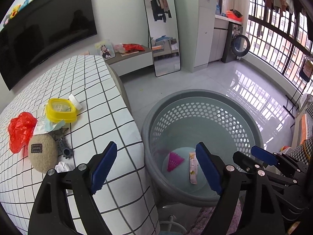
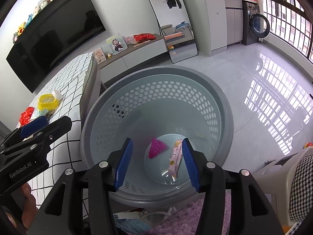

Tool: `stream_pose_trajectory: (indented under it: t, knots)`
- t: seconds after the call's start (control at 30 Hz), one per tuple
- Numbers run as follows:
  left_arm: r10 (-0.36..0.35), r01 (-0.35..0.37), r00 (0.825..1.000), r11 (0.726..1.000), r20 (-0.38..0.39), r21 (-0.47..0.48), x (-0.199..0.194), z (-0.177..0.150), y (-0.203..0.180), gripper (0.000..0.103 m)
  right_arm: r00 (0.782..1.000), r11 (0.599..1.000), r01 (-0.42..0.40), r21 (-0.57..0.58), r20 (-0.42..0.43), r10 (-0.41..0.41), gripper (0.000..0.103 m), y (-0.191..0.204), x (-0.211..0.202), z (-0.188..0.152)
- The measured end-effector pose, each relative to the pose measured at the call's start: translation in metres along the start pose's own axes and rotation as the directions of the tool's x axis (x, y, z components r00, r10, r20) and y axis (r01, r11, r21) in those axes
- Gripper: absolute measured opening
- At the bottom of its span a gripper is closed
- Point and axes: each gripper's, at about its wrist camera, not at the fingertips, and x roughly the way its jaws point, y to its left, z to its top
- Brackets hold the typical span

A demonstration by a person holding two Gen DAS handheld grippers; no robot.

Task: Collect trash
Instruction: 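Open both grippers to drop the wrapper and mesh cup into the basket, then move both tools back to the table and grasp the crumpled white paper with the right gripper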

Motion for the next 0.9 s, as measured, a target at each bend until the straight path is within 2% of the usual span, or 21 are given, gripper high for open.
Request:
stream_pose_trajectory:
  t: [0.17, 0.23, 0.47, 0.63, 0.9]
  knots:
    - [0.001, -0.001, 1.000, 1.000, 0.023, -0.018, -0.012, -0.004, 0.015, 0.081, 1.000, 1.000, 0.000, -0.020, 0.023, 0.000, 0.052, 0.015, -0.007, 0.001]
    - [0.003, -0.002, 0.999, 1.000, 0.035, -0.023, -0.018, -0.006, 0.022, 0.081, 0.999, 1.000, 0.003, -0.028, 0.040, -0.002, 0.056, 0.020, -0.009, 0.002]
    - [-0.010, 0.013, 0.998, 0.999, 0.064, -0.052, -0.038, -0.013, 0.050, 0.081, 0.998, 0.997, 0.027, -0.073, 0.058, -0.023, 0.056, 0.051, -0.018, 0.002]
    - [0.020, -0.013, 0.994, 0.998, 0.103, -0.067, -0.061, -0.023, 0.074, 0.081, 0.993, 0.997, 0.011, -0.078, 0.114, -0.002, 0.056, 0.067, -0.036, -0.003]
    - [0.088, -0.072, 0.989, 0.988, 0.116, -0.135, -0.079, -0.046, 0.115, 0.081, 0.994, 0.990, -0.029, -0.138, 0.097, 0.042, 0.056, 0.100, -0.038, -0.015]
